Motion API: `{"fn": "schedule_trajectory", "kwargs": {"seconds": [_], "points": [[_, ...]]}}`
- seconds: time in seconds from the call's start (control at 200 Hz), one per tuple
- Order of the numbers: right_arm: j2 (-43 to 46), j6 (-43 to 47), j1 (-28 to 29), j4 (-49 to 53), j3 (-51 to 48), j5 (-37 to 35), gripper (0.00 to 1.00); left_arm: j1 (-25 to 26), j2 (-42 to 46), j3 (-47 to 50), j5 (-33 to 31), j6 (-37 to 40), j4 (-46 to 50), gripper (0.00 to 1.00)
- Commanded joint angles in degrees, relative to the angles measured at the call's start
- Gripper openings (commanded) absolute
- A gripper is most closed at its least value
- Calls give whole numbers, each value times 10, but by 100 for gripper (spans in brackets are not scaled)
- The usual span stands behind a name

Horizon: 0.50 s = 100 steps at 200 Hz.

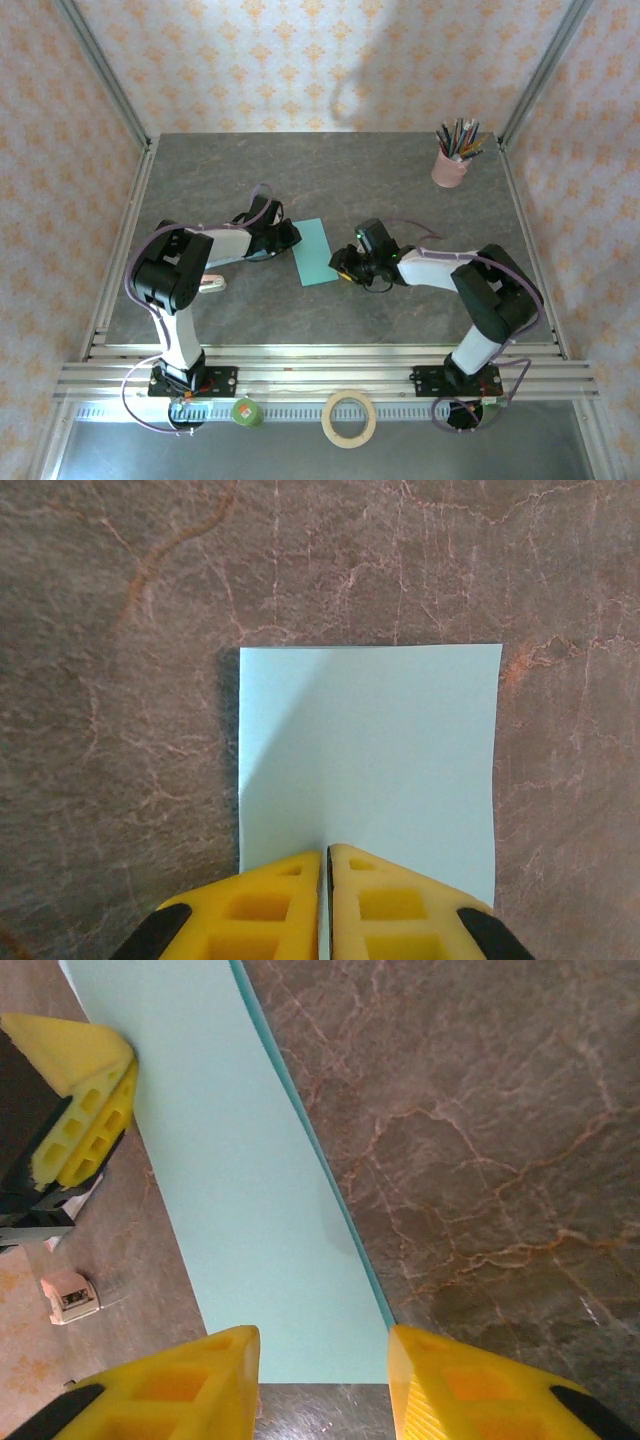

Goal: Fold a paper plane with a square sheet of paper (pick it up from the middle)

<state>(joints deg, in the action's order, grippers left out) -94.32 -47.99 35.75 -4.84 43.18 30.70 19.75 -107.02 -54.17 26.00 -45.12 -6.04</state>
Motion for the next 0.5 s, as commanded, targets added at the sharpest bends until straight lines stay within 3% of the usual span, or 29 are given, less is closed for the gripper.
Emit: {"fn": "schedule_trajectory", "kwargs": {"seconds": [0.0, 0.24, 0.495], "points": [[8, 7, 4, 27, -9, -9, 38, -4, -20, 8, -29, -2, 24, 15], [-4, 11, 9, 25, -11, 9, 38, -4, -20, 11, -30, -2, 24, 15], [-7, 9, 10, -4, -10, 23, 30, -4, -20, 14, -28, -2, 22, 15]]}}
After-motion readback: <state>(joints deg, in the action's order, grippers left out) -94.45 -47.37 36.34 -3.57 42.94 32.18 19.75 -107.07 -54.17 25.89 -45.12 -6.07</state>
